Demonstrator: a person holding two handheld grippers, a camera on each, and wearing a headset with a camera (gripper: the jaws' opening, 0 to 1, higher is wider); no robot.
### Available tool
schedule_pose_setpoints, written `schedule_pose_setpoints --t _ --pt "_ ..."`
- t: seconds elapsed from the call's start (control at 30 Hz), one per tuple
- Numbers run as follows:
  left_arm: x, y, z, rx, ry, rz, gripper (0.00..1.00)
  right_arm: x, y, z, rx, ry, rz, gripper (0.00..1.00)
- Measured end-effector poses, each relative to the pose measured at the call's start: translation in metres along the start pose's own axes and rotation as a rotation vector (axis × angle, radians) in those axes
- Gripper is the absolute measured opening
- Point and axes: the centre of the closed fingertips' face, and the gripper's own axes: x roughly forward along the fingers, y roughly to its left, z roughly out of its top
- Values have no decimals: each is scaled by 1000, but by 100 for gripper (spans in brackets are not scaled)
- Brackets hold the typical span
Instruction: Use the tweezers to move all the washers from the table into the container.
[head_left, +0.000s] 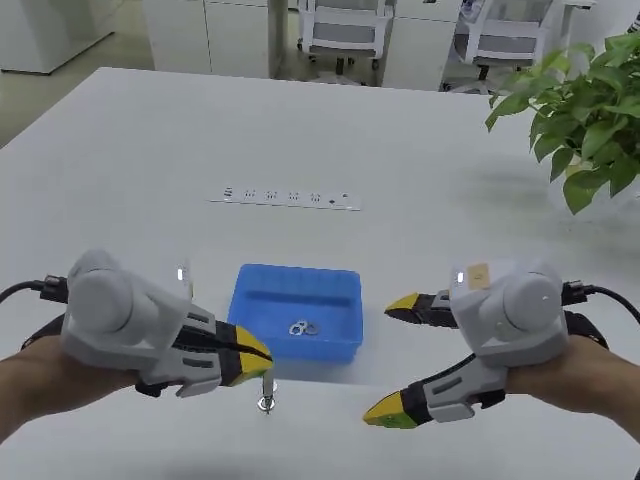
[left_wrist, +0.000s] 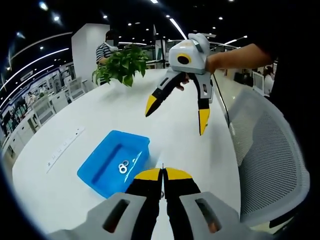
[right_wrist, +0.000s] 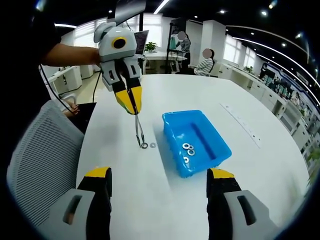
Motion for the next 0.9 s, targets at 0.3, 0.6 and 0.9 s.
schedule_pose_setpoints --t 0.3,0.6,0.9 --pt "-1 -1 -1 9 0 -16 5 5 5 2 -9 0 22 77" --pt "1 -1 -5 47 19 -58 5 19 16 15 -78 -37 94 65" --pt "2 -1 -6 78 40 -94 5 39 26 26 -152 -53 170 50"
